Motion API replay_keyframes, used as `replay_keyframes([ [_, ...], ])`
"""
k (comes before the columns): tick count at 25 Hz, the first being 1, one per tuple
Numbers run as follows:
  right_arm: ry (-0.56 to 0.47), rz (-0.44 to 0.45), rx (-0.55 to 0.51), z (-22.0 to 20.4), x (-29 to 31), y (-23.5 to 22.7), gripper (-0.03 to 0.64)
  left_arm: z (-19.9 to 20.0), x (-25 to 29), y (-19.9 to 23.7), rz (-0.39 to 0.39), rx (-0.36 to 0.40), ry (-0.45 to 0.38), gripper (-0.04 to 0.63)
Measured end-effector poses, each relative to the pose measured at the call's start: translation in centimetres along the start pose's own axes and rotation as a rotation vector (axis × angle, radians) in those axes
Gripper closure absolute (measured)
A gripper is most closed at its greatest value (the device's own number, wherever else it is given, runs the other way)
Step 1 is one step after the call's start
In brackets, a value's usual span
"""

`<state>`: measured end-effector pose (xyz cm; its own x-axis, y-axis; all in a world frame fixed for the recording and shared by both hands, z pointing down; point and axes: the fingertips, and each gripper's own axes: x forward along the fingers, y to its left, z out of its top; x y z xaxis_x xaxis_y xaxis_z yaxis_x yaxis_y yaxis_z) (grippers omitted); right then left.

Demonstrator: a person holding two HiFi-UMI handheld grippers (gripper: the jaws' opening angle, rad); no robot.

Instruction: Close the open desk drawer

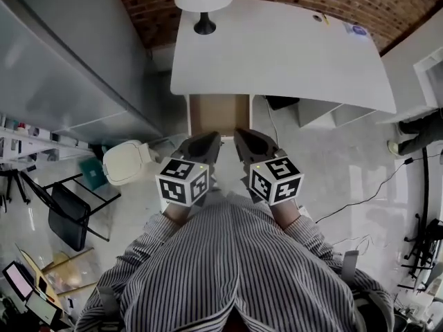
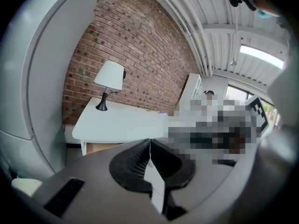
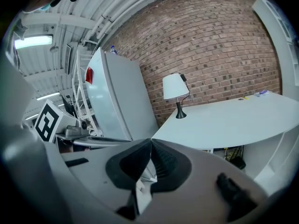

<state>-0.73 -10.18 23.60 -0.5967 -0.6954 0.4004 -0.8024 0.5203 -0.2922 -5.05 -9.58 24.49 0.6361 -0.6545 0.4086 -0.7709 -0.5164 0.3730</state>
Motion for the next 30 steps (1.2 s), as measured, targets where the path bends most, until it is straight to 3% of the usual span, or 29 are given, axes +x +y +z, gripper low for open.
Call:
replay_keyframes([
  [14,-0.021,-0.08,0.032,1.6,3.9,-1.1,0.6,2.3,2.7,2.9,-0.097,0.057,0.032,0.58],
  [30,0.009,-0.059,0.052,0.2,4.0,-2.1,0.6,1.2,3.9,2.4,-0.099,0.043,0.058,0.58],
])
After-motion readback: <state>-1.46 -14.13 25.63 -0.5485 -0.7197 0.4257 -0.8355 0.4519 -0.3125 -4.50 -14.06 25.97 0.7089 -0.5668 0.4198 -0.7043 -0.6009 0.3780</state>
